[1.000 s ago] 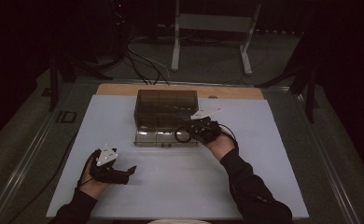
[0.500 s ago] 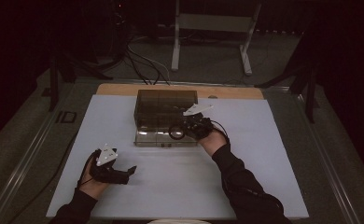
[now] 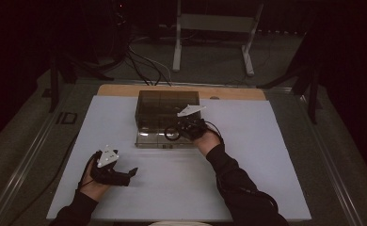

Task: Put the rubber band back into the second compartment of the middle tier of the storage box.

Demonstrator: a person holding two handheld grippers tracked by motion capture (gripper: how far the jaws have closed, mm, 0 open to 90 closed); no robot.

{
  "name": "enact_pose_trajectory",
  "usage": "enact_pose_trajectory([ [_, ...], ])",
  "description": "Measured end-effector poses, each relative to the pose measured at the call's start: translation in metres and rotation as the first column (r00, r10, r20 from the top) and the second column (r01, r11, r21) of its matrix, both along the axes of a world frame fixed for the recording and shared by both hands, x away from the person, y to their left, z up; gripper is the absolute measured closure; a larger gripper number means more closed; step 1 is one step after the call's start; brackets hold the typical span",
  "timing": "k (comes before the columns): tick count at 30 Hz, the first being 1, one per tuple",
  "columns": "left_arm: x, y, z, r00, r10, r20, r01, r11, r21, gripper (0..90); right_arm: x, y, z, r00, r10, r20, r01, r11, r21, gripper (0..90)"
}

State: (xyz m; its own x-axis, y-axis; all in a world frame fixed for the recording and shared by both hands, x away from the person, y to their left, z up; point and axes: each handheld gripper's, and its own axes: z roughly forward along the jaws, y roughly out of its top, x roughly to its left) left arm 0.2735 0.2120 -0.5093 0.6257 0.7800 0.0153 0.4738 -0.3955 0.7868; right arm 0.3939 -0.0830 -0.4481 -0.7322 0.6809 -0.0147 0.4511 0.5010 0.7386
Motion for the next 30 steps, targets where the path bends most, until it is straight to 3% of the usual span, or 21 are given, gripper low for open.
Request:
enact_pose_trajectory([
  [30, 0.000, 0.000, -0.001, 1.0000, -0.005, -0.004, 0.005, 1.0000, -0.004, 0.7, 0.016, 0.022, -0.029, 0.9993, -0.003, -0.036, 0.002, 0.9989, -0.047, 85.5],
])
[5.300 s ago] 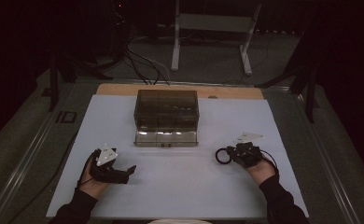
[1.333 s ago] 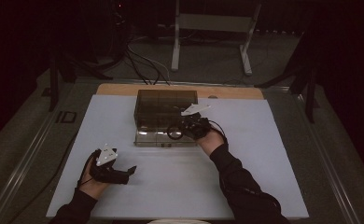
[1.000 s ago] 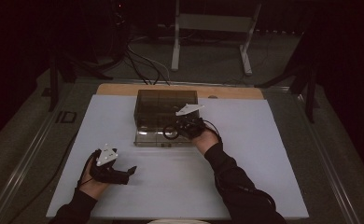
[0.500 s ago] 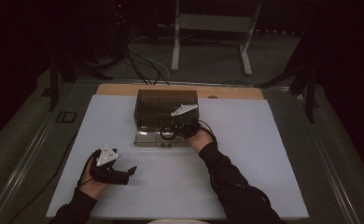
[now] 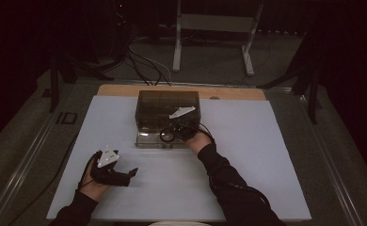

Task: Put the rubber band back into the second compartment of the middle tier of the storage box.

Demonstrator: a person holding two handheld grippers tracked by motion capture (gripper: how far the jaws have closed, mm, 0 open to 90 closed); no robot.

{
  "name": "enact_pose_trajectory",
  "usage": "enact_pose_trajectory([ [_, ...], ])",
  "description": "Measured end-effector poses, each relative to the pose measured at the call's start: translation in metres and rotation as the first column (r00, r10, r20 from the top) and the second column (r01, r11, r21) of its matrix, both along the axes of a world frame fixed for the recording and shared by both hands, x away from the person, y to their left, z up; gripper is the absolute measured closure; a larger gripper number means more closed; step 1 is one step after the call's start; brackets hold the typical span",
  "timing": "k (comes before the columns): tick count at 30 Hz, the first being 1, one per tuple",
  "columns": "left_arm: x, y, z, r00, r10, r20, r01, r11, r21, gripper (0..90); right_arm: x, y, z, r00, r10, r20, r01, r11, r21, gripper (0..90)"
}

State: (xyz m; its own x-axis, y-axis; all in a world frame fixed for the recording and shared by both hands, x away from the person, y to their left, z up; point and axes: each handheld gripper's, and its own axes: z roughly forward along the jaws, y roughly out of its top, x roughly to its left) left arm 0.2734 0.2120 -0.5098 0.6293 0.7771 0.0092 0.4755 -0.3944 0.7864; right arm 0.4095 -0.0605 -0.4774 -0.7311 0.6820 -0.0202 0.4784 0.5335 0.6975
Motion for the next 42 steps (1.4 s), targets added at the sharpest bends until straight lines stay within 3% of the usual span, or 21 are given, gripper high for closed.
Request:
enact_pose_trajectory([
  [18, 0.000, 0.000, 0.000, 1.0000, -0.002, 0.000, 0.002, 1.0000, -0.001, 0.7, -0.003, 0.009, -0.009, 0.9999, 0.013, -0.011, -0.013, 0.9993, -0.036, 83.7],
  [22, 0.000, 0.000, 0.000, 1.0000, -0.002, 0.000, 0.002, 1.0000, -0.002, 0.7, -0.005, 0.008, -0.006, 0.9997, 0.023, -0.009, -0.023, 0.9997, -0.009, 72.4],
  [27, 0.000, 0.000, 0.000, 1.0000, 0.000, 0.002, 0.000, 1.0000, -0.003, 0.7, -0.010, 0.005, 0.004, 0.9991, 0.042, -0.012, -0.041, 0.9989, 0.022, 64.5],
  [33, 0.000, 0.000, 0.000, 1.0000, 0.001, 0.002, -0.001, 1.0000, -0.002, 0.7, -0.015, 0.000, 0.014, 0.9974, 0.070, -0.018, -0.069, 0.9953, 0.069, 44.6],
  [38, 0.000, 0.000, 0.000, 1.0000, -0.006, 0.000, 0.006, 1.0000, 0.003, 0.7, -0.019, -0.007, 0.021, 0.9980, 0.063, -0.005, -0.062, 0.9928, 0.102, 30.1],
  [42, 0.000, 0.000, 0.000, 1.0000, -0.003, 0.000, 0.003, 1.0000, 0.004, 0.7, -0.020, -0.014, 0.027, 0.9974, 0.069, -0.020, -0.065, 0.9882, 0.138, 16.1],
])
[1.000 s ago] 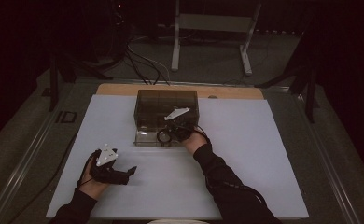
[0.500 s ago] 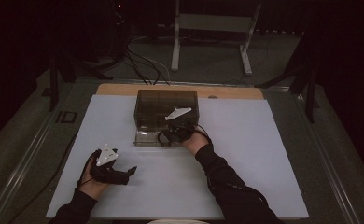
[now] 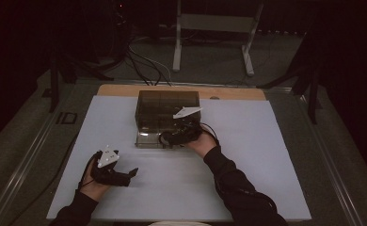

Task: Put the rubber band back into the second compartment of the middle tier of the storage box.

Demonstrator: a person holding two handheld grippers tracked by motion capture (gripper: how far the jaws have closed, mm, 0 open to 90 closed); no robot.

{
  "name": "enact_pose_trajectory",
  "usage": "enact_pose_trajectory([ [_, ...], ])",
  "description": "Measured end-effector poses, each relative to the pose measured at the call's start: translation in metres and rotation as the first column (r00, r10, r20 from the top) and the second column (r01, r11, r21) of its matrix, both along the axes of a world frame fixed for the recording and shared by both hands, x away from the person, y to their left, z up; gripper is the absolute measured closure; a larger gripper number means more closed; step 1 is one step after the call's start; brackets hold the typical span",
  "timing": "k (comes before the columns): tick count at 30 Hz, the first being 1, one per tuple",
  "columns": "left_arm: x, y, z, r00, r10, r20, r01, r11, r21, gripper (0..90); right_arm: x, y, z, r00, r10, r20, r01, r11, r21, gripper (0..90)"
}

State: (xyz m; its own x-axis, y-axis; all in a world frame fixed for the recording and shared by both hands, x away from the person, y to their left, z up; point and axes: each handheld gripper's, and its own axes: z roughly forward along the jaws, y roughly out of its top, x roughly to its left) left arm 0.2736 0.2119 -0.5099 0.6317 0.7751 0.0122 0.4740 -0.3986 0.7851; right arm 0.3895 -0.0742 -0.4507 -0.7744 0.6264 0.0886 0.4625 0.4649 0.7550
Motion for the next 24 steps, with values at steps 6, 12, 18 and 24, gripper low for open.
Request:
enact_pose_trajectory([
  [6, 0.000, 0.000, 0.000, 1.0000, 0.000, 0.001, 0.000, 1.0000, -0.003, 0.7, -0.001, -0.015, 0.007, 0.9997, -0.025, 0.008, 0.025, 0.9988, 0.042, 8.7],
  [12, 0.000, 0.000, 0.000, 1.0000, -0.001, 0.000, 0.001, 1.0000, -0.002, 0.7, -0.003, -0.033, 0.012, 0.9983, -0.056, 0.015, 0.056, 0.9967, 0.060, 2.0],
  [18, 0.000, -0.001, 0.000, 1.0000, -0.001, 0.000, 0.001, 1.0000, 0.001, 0.7, -0.006, -0.053, 0.014, 0.9952, -0.093, 0.030, 0.091, 0.9934, 0.070, 2.1],
  [24, -0.001, -0.001, 0.000, 1.0000, 0.000, 0.000, 0.000, 1.0000, 0.000, 0.7, -0.010, -0.073, 0.017, 0.9902, -0.133, 0.042, 0.131, 0.9892, 0.066, 2.1],
])
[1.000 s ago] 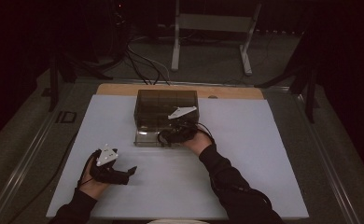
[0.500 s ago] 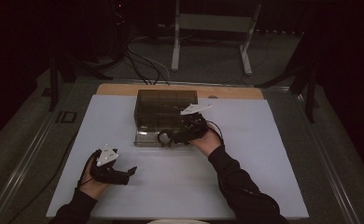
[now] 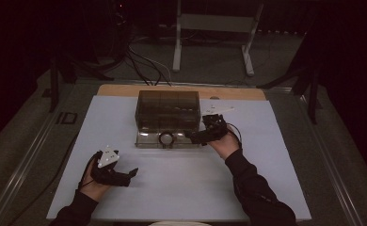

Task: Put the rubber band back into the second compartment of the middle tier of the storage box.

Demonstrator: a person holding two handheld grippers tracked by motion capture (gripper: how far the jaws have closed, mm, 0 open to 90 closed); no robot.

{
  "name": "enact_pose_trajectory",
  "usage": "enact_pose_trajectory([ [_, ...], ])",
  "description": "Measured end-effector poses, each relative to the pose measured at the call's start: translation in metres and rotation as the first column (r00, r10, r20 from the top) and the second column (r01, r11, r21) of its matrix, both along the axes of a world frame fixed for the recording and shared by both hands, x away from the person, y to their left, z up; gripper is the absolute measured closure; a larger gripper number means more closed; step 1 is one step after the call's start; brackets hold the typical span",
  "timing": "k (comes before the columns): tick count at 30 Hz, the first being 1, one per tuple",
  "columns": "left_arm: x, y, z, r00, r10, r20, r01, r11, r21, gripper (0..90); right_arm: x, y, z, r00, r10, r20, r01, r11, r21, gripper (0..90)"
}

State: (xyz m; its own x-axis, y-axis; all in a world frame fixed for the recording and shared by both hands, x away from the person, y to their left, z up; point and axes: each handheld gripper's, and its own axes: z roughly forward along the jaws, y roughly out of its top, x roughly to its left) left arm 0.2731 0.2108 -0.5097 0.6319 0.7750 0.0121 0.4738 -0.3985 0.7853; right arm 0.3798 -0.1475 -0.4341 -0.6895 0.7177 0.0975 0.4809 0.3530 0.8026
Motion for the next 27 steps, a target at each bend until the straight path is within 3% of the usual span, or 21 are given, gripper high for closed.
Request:
enact_pose_trajectory([
  [5, 0.000, 0.000, 0.000, 1.0000, -0.001, -0.002, 0.001, 1.0000, 0.003, 0.7, -0.004, -0.016, 0.000, 0.9993, -0.031, 0.022, 0.032, 0.9994, -0.017, 2.1],
  [27, 0.000, -0.001, 0.000, 1.0000, 0.000, -0.002, 0.000, 1.0000, 0.002, 0.7, -0.028, -0.081, -0.027, 0.9906, -0.137, 0.007, 0.137, 0.9903, -0.021, 2.3],
])
